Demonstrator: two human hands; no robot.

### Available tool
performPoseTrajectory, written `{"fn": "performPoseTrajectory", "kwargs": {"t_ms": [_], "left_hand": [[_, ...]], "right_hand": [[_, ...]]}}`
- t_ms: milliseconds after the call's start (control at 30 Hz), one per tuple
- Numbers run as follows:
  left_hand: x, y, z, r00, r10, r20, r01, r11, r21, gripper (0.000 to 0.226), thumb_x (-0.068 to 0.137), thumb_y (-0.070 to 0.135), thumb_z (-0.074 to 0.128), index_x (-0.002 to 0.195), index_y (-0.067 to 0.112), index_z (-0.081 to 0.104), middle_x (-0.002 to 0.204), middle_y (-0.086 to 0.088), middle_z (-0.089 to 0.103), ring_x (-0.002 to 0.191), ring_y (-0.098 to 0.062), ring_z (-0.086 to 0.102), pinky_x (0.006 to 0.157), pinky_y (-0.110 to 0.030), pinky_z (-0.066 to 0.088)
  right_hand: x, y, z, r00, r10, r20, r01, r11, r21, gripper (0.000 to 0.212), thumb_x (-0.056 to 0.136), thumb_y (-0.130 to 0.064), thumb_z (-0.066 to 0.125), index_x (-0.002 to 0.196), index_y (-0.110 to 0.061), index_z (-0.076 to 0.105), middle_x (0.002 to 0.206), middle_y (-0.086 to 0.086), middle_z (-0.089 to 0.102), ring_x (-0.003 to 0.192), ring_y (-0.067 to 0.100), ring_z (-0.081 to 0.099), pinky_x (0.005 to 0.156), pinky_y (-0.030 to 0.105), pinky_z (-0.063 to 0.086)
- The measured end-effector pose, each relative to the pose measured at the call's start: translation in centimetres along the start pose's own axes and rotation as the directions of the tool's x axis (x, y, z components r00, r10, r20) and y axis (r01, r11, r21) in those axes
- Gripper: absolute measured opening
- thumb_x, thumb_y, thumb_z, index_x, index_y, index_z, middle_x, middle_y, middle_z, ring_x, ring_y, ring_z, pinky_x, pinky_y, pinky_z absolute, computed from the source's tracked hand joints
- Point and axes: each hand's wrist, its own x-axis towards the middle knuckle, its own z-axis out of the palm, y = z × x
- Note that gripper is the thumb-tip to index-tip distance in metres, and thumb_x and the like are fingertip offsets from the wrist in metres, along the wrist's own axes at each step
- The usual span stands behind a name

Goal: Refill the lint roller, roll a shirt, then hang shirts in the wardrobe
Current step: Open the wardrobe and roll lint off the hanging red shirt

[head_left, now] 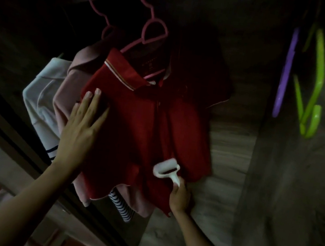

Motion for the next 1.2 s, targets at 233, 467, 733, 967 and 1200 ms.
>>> {"fn": "performPoseTrajectory", "kwargs": {"t_ms": [233, 467, 733, 967, 1200], "left_hand": [[-0.2, 0.8, 0.0, 1.0, -0.013, 0.026, 0.012, 0.999, 0.033, 0.073, 0.082, -0.005, 0.064, 0.146, 0.005, 0.032, 0.16, -0.013, 0.003, 0.147, -0.022, -0.013, 0.119, -0.039, -0.009], [-0.8, 1.5, -0.2, 1.0, 0.004, -0.02, -0.004, 1.0, -0.018, 0.064, 0.088, -0.001, 0.051, 0.148, 0.006, 0.029, 0.16, -0.014, 0.005, 0.147, -0.019, -0.015, 0.119, -0.044, 0.001], [-3.8, 2.8, 1.3, 0.994, 0.055, -0.094, -0.067, 0.99, -0.128, 0.056, 0.088, 0.0, 0.037, 0.144, 0.0, 0.035, 0.155, -0.021, 0.023, 0.143, -0.034, 0.021, 0.113, -0.052, 0.022], [-8.5, 6.8, 2.2, 0.982, 0.189, 0.01, -0.177, 0.934, -0.309, 0.053, 0.095, 0.033, 0.034, 0.137, 0.003, 0.049, 0.147, -0.018, 0.041, 0.136, -0.034, 0.04, 0.11, -0.047, 0.025], [-14.0, 9.2, -0.5, 0.969, 0.247, 0.007, -0.212, 0.847, -0.488, 0.058, 0.099, 0.04, 0.025, 0.141, 0.004, 0.043, 0.15, -0.018, 0.036, 0.139, -0.032, 0.034, 0.113, -0.047, 0.024]], "right_hand": [[-2.6, 2.1, -1.4, 0.986, 0.109, 0.123, -0.075, 0.964, -0.254, 0.037, 0.101, -0.032, 0.035, 0.138, -0.031, 0.042, 0.136, -0.001, 0.052, 0.126, 0.023, 0.047, 0.096, 0.04, 0.041], [-4.4, -0.3, -3.7, 1.0, 0.003, -0.002, -0.003, 0.985, -0.175, 0.032, 0.099, -0.031, 0.039, 0.129, -0.033, 0.047, 0.124, -0.003, 0.059, 0.115, 0.023, 0.055, 0.086, 0.036, 0.045], [-10.4, -3.3, -7.3, 0.955, -0.251, -0.16, 0.211, 0.95, -0.232, 0.03, 0.099, -0.024, 0.045, 0.128, -0.026, 0.051, 0.114, -0.004, 0.062, 0.102, 0.018, 0.06, 0.082, 0.032, 0.047], [-18.1, -5.6, -9.4, 0.892, -0.347, -0.29, 0.276, 0.925, -0.26, 0.031, 0.097, -0.023, 0.05, 0.128, -0.021, 0.055, 0.107, -0.004, 0.066, 0.095, 0.009, 0.061, 0.079, 0.021, 0.043], [-28.0, -5.7, -9.2, 0.793, -0.425, -0.435, 0.29, 0.893, -0.345, 0.03, 0.095, -0.022, 0.052, 0.124, -0.018, 0.06, 0.098, -0.001, 0.07, 0.086, 0.009, 0.064, 0.071, 0.014, 0.043]]}}
